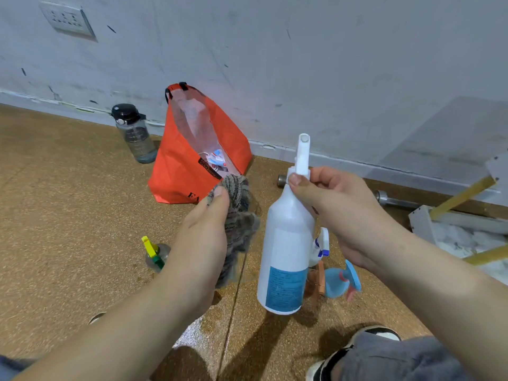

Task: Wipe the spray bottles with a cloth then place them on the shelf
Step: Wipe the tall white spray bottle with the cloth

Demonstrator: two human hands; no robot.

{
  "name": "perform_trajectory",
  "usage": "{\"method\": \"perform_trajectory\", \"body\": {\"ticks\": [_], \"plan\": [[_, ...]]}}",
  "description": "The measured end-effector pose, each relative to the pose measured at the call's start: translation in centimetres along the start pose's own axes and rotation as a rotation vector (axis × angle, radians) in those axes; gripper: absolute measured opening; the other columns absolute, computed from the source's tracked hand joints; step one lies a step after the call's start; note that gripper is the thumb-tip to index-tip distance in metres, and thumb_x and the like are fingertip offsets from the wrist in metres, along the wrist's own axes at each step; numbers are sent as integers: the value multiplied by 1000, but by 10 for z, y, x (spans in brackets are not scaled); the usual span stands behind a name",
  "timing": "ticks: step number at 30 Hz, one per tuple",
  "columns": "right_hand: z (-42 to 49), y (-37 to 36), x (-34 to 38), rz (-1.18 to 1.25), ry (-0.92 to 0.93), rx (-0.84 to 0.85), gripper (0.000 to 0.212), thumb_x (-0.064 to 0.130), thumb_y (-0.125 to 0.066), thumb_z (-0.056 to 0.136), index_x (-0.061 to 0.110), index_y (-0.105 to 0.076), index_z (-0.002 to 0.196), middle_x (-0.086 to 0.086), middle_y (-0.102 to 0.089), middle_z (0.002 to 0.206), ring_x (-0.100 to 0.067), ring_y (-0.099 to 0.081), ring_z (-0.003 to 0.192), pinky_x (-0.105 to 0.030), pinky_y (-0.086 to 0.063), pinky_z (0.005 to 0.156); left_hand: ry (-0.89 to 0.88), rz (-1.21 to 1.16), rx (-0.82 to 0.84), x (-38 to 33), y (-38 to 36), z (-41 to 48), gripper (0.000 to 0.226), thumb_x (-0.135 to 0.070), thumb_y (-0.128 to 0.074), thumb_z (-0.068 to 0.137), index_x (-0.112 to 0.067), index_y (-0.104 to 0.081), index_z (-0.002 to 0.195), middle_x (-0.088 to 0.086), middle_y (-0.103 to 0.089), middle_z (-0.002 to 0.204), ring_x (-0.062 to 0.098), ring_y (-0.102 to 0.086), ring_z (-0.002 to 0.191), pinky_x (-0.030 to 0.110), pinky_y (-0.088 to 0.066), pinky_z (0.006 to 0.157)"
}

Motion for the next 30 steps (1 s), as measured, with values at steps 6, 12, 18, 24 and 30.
{"method": "perform_trajectory", "body": {"ticks": [6,12,18,24,30], "plan": [[-5,-9,4,4,-53,79,22,32,-71,97,13,-78,90,0,-73,79,-9,-65,70,-25,-52,71,48,53,224,11,-23,-8,29,-46,-45,108,-39,-72,116,-17,-78,113,10,-73,110,40,-53,101],[-5,-6,0,-15,-49,28,34,38,-86,81,8,-70,82,-8,-70,80,-15,-63,69,-30,-52,66,67,44,303,18,-28,2,32,-41,-43,109,-33,-71,123,-13,-76,122,9,-70,118,43,-45,112],[-1,-7,-4,-14,29,-17,41,34,-91,77,1,-68,86,-8,-65,77,-17,-60,70,-35,-48,66,-29,69,276,14,-30,3,33,-46,-46,107,-35,-67,131,-17,-72,129,7,-65,125,41,-44,114],[6,-6,-6,21,24,-73,47,36,-93,75,-1,-67,88,-11,-67,76,-18,-61,68,-37,-51,67,-400,477,362,29,-50,-40,60,-57,-30,104,-52,-9,160,-35,2,168,-13,4,153,32,-8,129],[4,-5,3,64,60,-119,23,33,-79,91,13,-71,83,-8,-70,72,-15,-65,66,-32,-55,63,-710,650,250,17,-34,-3,56,-39,-46,107,-26,-34,160,-8,-34,165,8,-28,154,29,-28,124]]}}
Point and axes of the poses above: each hand's wrist, its own z-axis towards the middle knuckle, its own y-axis out of the back of the hand, x = y × z, the point moved 5 cm from there along z, towards the middle knuckle
